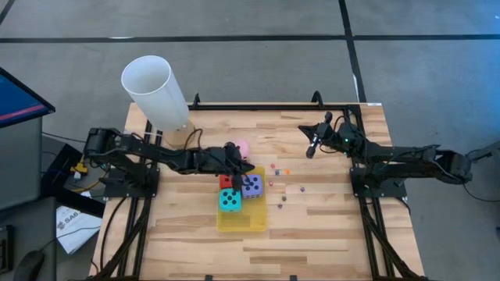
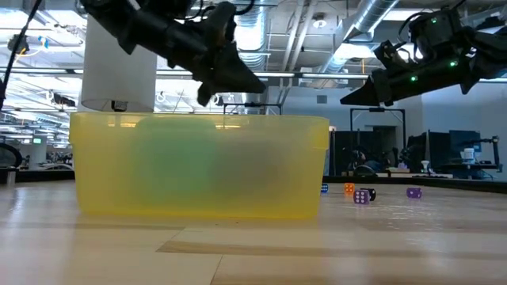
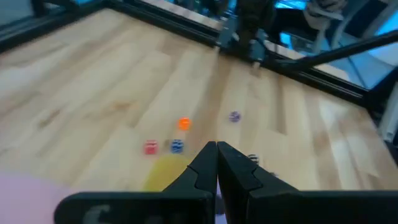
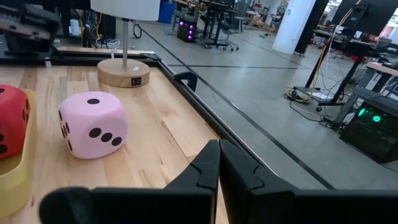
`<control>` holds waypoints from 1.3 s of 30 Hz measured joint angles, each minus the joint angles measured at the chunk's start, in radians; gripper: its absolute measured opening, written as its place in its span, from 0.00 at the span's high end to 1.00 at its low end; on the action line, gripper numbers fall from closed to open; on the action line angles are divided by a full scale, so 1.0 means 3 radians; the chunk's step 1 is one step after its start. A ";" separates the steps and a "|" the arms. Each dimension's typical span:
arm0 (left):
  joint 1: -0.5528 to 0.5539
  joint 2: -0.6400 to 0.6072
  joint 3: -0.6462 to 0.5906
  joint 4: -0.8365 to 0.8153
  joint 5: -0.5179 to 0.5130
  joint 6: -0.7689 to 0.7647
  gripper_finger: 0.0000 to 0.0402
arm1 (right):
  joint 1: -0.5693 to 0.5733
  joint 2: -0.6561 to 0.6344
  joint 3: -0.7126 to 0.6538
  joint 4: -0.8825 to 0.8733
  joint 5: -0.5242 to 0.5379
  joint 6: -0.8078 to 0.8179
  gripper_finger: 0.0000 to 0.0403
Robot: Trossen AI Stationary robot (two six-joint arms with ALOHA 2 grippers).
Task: Pick & Place Dice
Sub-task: Put the violet die into the yellow bin
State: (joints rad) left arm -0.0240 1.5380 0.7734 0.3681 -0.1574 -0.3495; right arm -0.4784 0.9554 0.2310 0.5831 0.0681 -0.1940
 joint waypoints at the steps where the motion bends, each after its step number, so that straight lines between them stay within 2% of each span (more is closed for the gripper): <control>1: 0.0000 0.0021 0.0040 -0.0057 0.0049 -0.0014 1.00 | -0.0003 0.0000 0.0000 0.0000 0.0000 0.0000 0.99; 9: -0.0011 0.0090 0.0365 -0.1089 0.0270 -0.0447 1.00 | -0.0003 0.0000 0.0000 -0.0007 0.0000 -0.0164 0.99; 13: -0.0062 0.0090 0.0453 -0.1353 0.0289 -0.0607 1.00 | -0.0003 0.0000 0.0000 -0.0009 0.0000 -0.0164 0.99; 34: -0.0174 0.0406 0.0483 -0.1252 0.0256 -0.0874 1.00 | -0.0003 0.0000 0.0000 -0.0010 0.0000 -0.0167 0.99; 39: -0.0159 0.0405 0.0483 -0.1240 -0.0075 -0.0681 1.00 | -0.0003 0.0000 0.0000 -0.0010 0.0000 -0.0167 0.99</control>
State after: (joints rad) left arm -0.0716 1.6596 0.9184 -0.0040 -0.1798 -0.5538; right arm -0.4793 0.9554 0.2310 0.5800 0.0681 -0.2440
